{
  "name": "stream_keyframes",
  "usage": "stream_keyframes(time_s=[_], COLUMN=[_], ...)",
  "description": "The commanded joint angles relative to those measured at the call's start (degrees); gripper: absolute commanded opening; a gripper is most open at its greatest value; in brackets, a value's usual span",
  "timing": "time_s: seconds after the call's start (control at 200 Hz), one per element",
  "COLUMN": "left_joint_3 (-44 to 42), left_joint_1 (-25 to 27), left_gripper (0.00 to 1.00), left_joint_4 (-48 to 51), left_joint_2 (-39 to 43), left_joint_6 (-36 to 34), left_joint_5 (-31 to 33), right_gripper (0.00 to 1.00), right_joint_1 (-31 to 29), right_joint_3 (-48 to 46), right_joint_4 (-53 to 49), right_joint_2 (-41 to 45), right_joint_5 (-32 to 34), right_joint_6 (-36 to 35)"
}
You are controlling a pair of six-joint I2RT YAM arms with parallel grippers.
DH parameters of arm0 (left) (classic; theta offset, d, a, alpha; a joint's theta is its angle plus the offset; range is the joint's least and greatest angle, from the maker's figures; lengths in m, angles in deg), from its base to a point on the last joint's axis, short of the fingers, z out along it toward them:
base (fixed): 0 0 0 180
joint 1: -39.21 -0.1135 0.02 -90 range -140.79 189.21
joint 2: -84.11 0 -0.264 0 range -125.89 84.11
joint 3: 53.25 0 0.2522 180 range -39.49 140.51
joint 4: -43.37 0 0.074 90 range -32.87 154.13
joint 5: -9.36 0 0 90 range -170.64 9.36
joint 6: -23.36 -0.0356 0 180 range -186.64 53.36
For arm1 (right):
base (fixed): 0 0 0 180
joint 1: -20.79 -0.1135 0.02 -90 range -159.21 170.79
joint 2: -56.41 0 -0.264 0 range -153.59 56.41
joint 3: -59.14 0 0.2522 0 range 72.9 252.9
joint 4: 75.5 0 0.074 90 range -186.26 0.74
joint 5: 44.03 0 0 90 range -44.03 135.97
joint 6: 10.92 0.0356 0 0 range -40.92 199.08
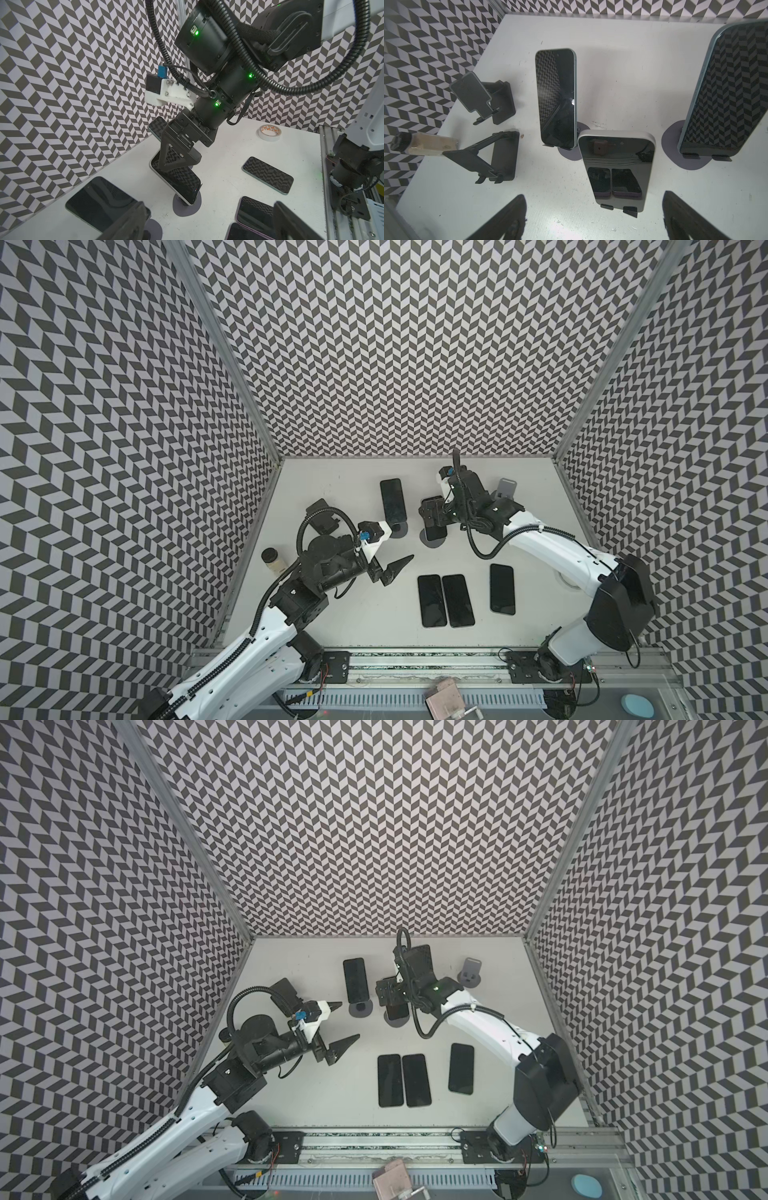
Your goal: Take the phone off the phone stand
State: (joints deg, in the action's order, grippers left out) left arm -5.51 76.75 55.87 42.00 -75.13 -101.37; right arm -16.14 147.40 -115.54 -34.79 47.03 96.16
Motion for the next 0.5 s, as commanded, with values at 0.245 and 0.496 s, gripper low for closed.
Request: stream_keyframes(time_s=[0.245,0.496], left_joint_3=[-1.0,-1.1], left_joint_1=[0.4,0.4], left_gripper=[0.97,0.96], left_joint_4=[2.0,3.8], left_joint_2=[4.3,5.5], left_joint_6=[-1.5,-0.8], left_joint_5=[4.8,6.1], right_gripper=[0.99,0.99], right_joint_1=[0.2,0.2], right_joint_3=[-0.1,0.0], right_joint_4=[2.5,2.5], right_joint_2=[-4.1,-5.1], right_joint_5=[1.4,2.4], right_joint_6=[-0.4,-0.3])
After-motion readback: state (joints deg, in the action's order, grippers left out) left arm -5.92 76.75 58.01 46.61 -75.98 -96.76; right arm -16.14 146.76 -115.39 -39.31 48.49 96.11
